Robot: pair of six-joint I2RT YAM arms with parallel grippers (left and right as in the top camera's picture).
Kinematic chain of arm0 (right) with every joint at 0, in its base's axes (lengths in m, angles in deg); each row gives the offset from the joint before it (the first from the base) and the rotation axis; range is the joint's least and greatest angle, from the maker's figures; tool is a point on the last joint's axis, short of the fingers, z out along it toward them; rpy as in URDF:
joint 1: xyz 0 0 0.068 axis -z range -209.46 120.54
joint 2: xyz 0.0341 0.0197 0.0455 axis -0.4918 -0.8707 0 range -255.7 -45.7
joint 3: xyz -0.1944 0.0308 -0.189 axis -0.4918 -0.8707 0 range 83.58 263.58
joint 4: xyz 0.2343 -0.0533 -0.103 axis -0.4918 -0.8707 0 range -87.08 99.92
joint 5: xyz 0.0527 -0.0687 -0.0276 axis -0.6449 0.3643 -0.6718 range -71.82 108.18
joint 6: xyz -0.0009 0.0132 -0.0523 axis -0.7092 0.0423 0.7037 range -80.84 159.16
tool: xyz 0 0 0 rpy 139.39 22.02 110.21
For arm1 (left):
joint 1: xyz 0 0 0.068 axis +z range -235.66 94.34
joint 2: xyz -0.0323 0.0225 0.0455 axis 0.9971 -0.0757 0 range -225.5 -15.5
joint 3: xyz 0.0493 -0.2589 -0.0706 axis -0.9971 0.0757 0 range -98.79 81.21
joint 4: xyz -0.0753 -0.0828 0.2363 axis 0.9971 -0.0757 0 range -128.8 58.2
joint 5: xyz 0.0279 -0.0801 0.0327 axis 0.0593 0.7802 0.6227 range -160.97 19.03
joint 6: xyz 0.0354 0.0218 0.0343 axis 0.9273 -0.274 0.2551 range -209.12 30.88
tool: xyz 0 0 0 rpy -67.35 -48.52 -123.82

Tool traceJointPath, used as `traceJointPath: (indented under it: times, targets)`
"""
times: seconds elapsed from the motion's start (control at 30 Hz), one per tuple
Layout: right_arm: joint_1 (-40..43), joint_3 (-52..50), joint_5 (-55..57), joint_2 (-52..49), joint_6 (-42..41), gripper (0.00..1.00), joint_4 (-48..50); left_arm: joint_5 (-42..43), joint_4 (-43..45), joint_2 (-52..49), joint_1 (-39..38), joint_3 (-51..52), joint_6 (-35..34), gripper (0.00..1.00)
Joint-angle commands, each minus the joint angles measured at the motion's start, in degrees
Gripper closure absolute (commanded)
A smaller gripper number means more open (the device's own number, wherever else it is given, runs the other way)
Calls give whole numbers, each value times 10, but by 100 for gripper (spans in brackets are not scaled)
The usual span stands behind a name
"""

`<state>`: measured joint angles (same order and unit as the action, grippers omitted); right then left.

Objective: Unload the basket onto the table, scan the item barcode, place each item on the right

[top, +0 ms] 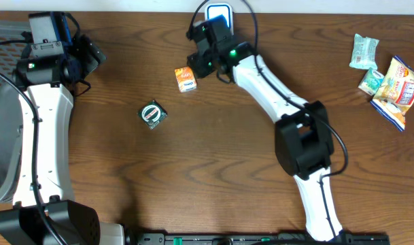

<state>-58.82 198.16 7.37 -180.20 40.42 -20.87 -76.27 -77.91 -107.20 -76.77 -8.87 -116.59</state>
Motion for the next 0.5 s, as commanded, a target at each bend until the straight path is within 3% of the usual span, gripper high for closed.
traceJointPath:
  times: [0.0, 0.2, 0.3, 0.47]
  targets:
    - [-5, 0, -18, -37, -15, 37, 3, -7, -1, 0, 0, -9, -7, 2]
    - [-5, 0, -18, -72, -26, 37, 12, -7, -1, 0, 0, -9, -7, 2]
    - [-5, 0, -49, -82, -40, 44, 12, -7, -1, 0, 0, -9, -7, 2]
    - [-11, 0, -106, -90, -40, 42, 14, -7, -1, 0, 0, -9, -7, 2]
